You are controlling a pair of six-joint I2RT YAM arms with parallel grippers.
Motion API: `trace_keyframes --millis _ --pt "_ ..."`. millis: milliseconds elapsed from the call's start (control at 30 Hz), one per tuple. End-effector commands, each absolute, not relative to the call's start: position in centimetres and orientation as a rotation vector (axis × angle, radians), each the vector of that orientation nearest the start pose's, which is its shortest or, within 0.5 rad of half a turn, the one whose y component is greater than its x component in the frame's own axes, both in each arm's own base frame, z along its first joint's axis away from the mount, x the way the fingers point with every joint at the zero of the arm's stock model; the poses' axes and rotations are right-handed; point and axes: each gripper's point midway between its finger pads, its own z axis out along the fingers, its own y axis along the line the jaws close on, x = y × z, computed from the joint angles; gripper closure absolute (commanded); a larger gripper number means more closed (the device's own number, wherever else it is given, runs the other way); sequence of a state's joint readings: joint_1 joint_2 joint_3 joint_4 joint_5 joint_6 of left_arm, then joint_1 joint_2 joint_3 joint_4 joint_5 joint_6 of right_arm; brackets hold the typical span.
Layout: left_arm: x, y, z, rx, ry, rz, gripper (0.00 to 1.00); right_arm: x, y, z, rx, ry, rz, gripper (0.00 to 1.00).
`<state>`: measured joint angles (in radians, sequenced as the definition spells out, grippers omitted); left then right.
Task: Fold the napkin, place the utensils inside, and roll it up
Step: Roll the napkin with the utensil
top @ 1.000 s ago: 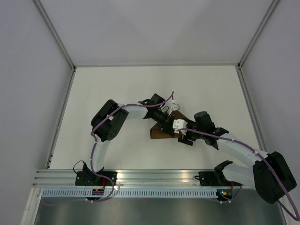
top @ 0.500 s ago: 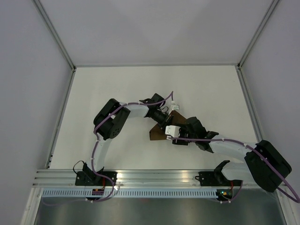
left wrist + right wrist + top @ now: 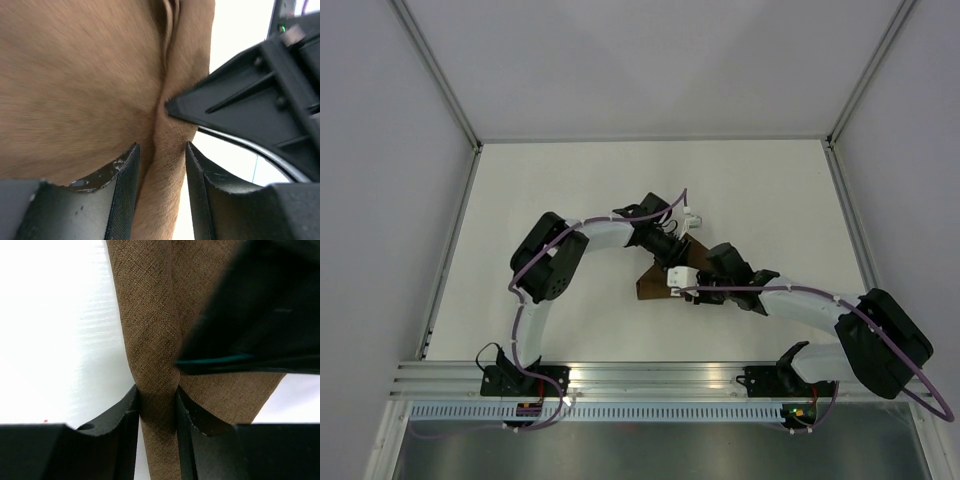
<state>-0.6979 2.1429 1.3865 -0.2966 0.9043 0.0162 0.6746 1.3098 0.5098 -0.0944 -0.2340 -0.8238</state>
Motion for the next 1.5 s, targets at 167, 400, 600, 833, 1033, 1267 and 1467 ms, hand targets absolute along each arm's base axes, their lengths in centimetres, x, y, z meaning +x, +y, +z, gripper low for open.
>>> trace_keyframes --millis 167,400,600,833,1033,1267,1467 --pt "32.6 -37.3 12.0 0.918 2.133 -1.073 0.50 19.0 20.3 1.8 -1.871 1.831 0.508 0.76" --pt "35.6 -31.5 15.1 0.580 2.043 -0.798 0.49 18.3 19.8 1.6 -1.911 1.968 0.728 0.80" --pt "34.5 -27.0 18.8 0.408 1.871 -0.667 0.48 19.7 19.9 1.8 -1.949 2.040 0.899 0.80" --pt "30.0 -25.1 19.8 0.455 1.676 -0.561 0.46 21.4 19.9 0.5 -1.949 2.184 1.117 0.80" --pt "25.6 -28.1 18.0 0.663 1.563 -0.389 0.44 22.7 20.2 -0.4 -1.913 2.278 1.257 0.80" --pt "21.3 -33.8 12.7 1.005 1.558 -0.361 0.43 23.5 20.1 -1.6 -1.881 2.350 1.282 0.80" --pt "19.7 -37.9 8.4 1.262 1.532 -0.317 0.42 24.1 19.9 -2.2 -1.864 2.385 1.281 0.80"
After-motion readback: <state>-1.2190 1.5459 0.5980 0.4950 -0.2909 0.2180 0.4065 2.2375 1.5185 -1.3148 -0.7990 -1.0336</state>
